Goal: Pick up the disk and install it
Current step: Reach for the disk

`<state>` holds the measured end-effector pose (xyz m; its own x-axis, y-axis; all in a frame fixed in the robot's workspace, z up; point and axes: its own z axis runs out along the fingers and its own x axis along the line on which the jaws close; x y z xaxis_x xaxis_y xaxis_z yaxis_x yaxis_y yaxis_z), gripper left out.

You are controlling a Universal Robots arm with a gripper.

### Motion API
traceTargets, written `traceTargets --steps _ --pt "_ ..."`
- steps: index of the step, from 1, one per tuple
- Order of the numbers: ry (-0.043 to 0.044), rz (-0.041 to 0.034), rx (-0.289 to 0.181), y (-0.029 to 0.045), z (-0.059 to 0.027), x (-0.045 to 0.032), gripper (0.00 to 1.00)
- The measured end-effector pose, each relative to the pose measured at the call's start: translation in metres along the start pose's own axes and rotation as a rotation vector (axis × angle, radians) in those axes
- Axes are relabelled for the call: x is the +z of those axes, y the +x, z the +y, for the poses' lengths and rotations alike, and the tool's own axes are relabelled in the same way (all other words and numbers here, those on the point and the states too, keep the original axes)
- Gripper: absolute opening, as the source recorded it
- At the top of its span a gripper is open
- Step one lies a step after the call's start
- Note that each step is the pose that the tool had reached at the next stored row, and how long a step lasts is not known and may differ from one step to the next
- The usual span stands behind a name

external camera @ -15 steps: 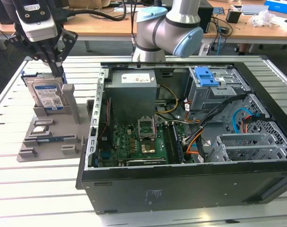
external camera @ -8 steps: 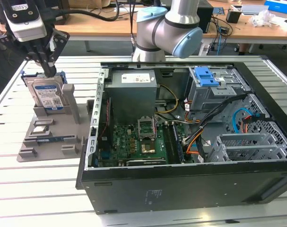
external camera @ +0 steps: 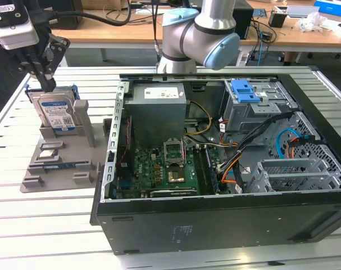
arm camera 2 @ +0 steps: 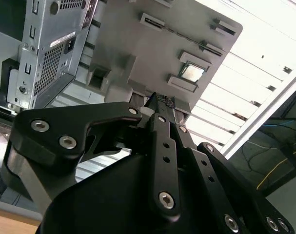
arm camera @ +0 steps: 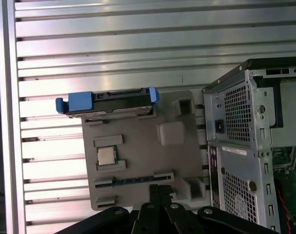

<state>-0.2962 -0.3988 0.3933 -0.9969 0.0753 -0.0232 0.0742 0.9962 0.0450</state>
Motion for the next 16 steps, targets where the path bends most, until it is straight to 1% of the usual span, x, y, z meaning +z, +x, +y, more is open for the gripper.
traceTargets --steps 2,4,5,6,8,13,16 --pt "-0.0001 0.0 0.0 0.0028 -0.0002 0.0 0.1" --pt "0.0 0.0 0.0 0.0078 -0.0006 -0.0002 0.1" --pt "0.0 0.0 0.0 0.019 -0.0014 -0.0005 0.1" --pt "0.0 0.0 0.0 0.0226 -0.0017 -0.0006 0.1" --pt "0.0 0.0 0.0 0.0249 -0.0018 -0.0006 0.1" --pt "0.0 0.0 0.0 0.0337 -0.0025 -0.0009 0.1" --pt "0.0 0.0 0.0 0.0377 -0.0028 -0.001 0.1"
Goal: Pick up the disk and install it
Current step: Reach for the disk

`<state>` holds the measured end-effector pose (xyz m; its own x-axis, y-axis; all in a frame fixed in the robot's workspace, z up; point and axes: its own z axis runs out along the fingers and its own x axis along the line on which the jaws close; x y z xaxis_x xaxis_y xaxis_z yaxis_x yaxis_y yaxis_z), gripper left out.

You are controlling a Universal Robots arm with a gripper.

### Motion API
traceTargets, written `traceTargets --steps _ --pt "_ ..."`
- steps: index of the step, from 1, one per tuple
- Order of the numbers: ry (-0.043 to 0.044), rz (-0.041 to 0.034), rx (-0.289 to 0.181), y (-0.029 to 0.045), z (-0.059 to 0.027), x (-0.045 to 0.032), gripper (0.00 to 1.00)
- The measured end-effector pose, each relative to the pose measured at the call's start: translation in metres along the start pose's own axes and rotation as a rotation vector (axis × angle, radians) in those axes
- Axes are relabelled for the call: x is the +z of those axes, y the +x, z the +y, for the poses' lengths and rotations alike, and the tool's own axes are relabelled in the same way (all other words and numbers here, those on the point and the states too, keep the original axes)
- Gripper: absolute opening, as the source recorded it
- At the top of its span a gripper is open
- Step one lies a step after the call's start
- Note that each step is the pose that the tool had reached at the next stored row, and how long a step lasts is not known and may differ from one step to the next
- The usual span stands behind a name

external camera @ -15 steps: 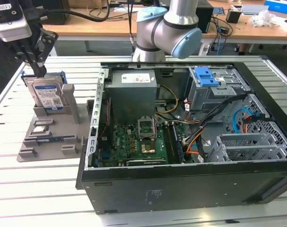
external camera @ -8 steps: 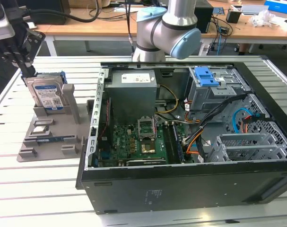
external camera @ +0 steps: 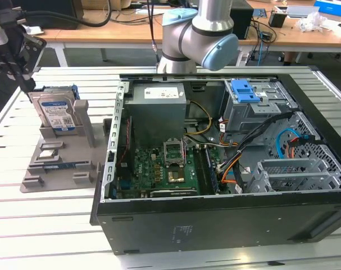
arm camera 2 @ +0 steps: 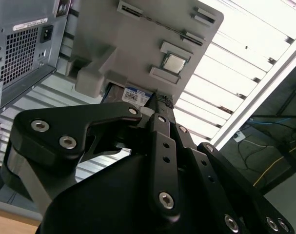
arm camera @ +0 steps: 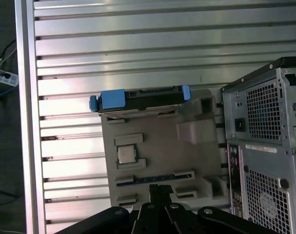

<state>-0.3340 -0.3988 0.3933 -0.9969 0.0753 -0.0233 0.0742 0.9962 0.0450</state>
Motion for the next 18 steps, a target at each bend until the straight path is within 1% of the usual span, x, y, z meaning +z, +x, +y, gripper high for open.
traceTargets --steps 6,9,12,18 --pt "-0.0001 -0.0001 0.0 0.0072 0.0009 0.0 0.1" --pt "0.0 0.0 0.0 0.0085 0.0044 0.0002 0.1" --pt "0.0001 -0.0001 0.0 0.0122 0.0095 0.0005 0.1" --pt "0.0002 0.0 0.0 0.0212 0.0118 0.0005 0.1"
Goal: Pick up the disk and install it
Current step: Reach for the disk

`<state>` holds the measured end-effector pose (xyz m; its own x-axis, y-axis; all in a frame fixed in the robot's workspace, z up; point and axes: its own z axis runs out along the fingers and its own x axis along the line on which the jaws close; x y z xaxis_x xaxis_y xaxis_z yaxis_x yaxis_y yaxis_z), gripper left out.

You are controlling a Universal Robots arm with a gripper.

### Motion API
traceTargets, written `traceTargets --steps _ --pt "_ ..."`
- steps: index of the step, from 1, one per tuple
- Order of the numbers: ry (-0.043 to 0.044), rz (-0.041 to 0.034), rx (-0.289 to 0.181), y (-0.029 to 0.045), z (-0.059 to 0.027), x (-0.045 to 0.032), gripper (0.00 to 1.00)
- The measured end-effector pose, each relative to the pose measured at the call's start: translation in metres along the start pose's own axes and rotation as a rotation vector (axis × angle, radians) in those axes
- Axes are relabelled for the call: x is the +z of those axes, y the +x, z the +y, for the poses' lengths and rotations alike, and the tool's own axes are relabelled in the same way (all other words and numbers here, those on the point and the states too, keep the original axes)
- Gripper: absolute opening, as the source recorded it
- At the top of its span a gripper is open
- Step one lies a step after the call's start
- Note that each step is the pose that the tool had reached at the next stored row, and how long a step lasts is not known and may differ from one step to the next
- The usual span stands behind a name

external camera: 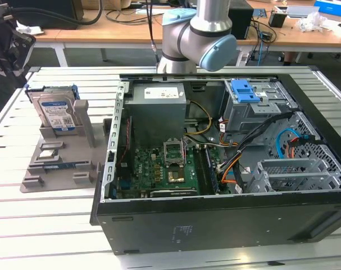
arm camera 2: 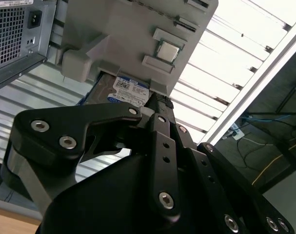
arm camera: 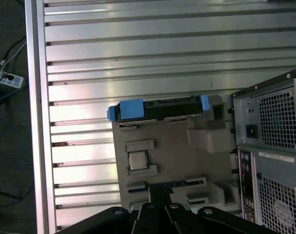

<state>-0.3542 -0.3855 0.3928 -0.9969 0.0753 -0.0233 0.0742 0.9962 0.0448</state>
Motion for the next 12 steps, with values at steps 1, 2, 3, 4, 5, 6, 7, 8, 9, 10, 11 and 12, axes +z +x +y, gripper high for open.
traceTargets --steps 1,2,3,4,5,6,7,8,9,10,11,12 --pt "0.0 -0.0001 0.0 0.0015 -0.0001 0.0 0.1" --pt "-0.0001 0.0 0.0 0.0019 -0.0001 0.0 0.1" --pt "0.0 0.0 0.0 0.0019 -0.0001 0.0 0.1" --pt "0.0 0.0 0.0 0.0021 -0.0001 -0.0001 0.1" --pt "0.0 0.0 0.0 0.0021 -0.0001 0.0 0.1" --pt "-0.0001 -0.0001 0.0 0.0021 -0.0001 0.0 0.1" --pt "0.0 0.0 0.0 0.0021 -0.0001 0.0 0.1" --pt "-0.0001 0.0 0.0 0.0021 -0.0001 0.0 0.1" --pt "0.0 0.0 0.0 0.0021 -0.0001 -0.0001 0.1" --pt "-0.0001 0.0 0.0 0.0021 -0.0001 0.0 0.1" --pt "0.0 0.0 0.0 0.0022 -0.0001 -0.0001 0.1" --pt "0.0 0.0 0.0 0.0022 -0.0001 -0.0001 0.1"
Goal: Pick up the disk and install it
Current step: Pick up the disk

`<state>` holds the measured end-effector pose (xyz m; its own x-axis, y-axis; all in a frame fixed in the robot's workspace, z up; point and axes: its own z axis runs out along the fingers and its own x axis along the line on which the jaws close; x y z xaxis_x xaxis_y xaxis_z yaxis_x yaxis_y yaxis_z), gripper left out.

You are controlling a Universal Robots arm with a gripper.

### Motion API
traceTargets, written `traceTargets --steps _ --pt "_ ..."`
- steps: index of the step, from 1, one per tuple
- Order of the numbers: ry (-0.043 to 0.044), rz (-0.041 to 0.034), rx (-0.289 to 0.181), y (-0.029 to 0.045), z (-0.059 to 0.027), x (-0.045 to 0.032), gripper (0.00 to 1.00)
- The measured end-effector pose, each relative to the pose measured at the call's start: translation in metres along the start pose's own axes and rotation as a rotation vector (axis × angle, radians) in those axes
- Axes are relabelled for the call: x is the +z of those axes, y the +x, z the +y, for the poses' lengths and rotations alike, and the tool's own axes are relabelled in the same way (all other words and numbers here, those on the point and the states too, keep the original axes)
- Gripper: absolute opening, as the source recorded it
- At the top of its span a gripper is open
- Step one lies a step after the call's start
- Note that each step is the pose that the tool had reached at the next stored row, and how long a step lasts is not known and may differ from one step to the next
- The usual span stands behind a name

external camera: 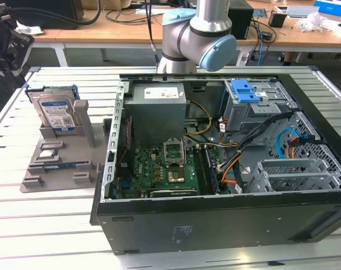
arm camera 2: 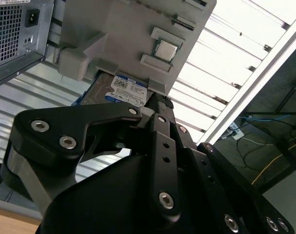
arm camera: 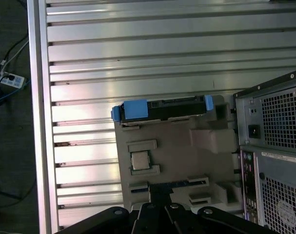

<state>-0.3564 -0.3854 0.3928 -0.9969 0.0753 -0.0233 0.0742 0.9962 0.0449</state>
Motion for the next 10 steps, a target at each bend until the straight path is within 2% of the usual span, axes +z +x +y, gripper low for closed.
traceTargets --steps 5,10 --pt "-0.0001 0.0001 -0.004 0.0001 0.0 0.0 0.1" --pt "-0.0031 0.0059 -0.132 0.0001 0.0 0.0 0.1"
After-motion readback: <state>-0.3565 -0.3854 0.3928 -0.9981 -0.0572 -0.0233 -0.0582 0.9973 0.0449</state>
